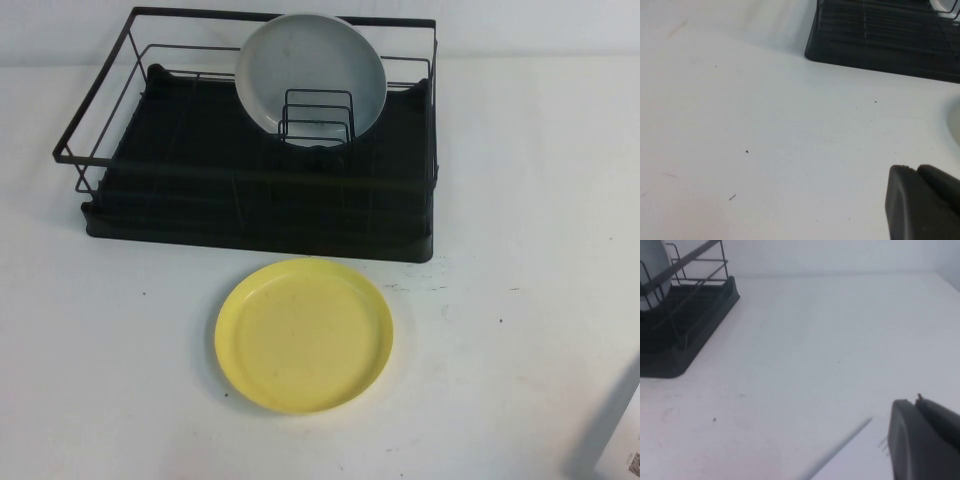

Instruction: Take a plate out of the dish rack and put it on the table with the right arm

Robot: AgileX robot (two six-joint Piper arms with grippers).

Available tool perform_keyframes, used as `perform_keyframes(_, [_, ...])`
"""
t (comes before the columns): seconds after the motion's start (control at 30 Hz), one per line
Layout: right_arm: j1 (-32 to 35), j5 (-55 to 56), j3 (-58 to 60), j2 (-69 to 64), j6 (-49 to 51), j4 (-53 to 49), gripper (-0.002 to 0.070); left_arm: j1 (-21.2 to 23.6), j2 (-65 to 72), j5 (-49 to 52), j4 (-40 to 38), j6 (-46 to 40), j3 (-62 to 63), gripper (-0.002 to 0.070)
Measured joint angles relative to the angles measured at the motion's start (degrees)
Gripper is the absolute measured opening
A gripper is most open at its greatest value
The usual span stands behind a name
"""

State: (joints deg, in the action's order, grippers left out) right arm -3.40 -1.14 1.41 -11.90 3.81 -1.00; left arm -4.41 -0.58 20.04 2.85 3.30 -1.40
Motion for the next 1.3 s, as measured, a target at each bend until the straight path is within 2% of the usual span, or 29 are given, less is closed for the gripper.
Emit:
perform_keyframes(0.23, [0.0, -17.7, 0.3, 11.8, 0.0, 0.1, -0.0018, 0.0, 0.0, 0.0, 0.0, 0.0, 0.0, -0.0004])
perform_keyframes(1.3, [0.0, -18.9, 0.3, 12.3, -0.1, 0.1, -0.0018, 0.0, 0.0, 0.0, 0.0, 0.0, 0.0, -0.0004])
